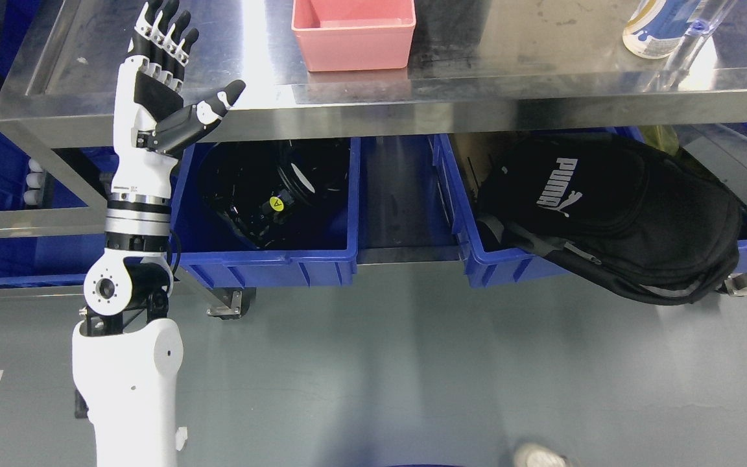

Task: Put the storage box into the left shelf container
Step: 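Raise the left hand up toward the pink box on the table top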

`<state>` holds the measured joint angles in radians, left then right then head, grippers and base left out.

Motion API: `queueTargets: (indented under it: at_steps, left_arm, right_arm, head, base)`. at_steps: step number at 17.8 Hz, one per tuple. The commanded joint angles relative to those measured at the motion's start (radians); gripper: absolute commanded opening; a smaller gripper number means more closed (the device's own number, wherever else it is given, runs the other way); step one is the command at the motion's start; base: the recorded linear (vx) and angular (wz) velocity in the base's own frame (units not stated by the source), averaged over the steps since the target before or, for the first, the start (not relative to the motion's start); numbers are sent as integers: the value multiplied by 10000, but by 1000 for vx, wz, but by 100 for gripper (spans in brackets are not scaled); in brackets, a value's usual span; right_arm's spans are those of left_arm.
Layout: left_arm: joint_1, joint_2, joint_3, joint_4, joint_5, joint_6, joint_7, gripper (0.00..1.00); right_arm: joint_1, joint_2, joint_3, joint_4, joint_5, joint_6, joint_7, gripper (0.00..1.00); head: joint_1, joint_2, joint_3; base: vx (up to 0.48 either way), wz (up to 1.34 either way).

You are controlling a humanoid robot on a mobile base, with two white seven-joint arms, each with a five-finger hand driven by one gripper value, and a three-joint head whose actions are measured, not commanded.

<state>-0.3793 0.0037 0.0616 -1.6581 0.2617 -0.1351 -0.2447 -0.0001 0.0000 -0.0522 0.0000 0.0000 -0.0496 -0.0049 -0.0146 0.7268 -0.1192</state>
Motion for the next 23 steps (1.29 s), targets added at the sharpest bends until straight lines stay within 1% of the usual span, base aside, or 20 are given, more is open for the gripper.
queueTargets:
  at_steps: [1, 3, 5, 7, 9, 12, 14, 15, 17, 21, 23]
  left_arm:
    - [-118, 138, 135, -48, 21, 93, -144, 100]
    - [-301, 138, 211, -48, 21, 93, -480, 100]
    - [-943, 283, 563, -2, 21, 123, -1183, 100]
    - [-1634, 881, 718, 166, 6, 185, -2211, 100]
    - [-2477, 1845, 718, 594, -146, 460, -3285, 100]
    - [-3430, 2997, 535, 1086, -775, 538, -4252, 100]
    - [-3813, 3779, -351, 1164, -1463, 538, -5767, 100]
    - [-4271, 3950, -963, 1164, -2044, 523, -6655, 100]
    - [-4871, 4028, -1733, 1195, -2752, 538, -7597, 100]
    - [-5914, 4089, -2501, 1913, -4256, 538, -8486, 99]
    - [-6314, 4089, -2884, 2297, -4289, 538, -8566, 99]
  right_arm:
    - [-45, -175, 0, -175, -215, 5, 19, 100]
    - [-45, -175, 0, -175, -215, 5, 34, 100]
    - [-45, -175, 0, -175, -215, 5, 19, 100]
    - [-45, -175, 0, -175, -215, 5, 19, 100]
    - [-45, -175, 0, -175, -215, 5, 34, 100]
    - [-45, -175, 0, -175, -215, -11, 34, 100]
    - [-45, -175, 0, -175, -215, 5, 19, 100]
    - [-45, -175, 0, -175, -215, 5, 34, 100]
    - [-45, -175, 0, -175, -215, -10, 19, 100]
    - [-45, -175, 0, -175, -215, -10, 19, 100]
    - [-45, -175, 0, -175, -215, -10, 19, 100]
  head:
    - [0, 0, 0]
    - [0, 0, 0]
    - [0, 0, 0]
    - [0, 0, 0]
    - [0, 0, 0]
    - [0, 0, 0]
    - [0, 0, 0]
    - [0, 0, 0]
    - [0, 0, 0]
    - [0, 0, 0]
    - [0, 0, 0]
  base:
    - [0, 0]
    - [0, 0]
    - [0, 0]
    - [0, 0]
    - [0, 0]
    - [0, 0]
    - [0, 0]
    - [0, 0]
    - [0, 0]
    - [0, 0]
    - [0, 0]
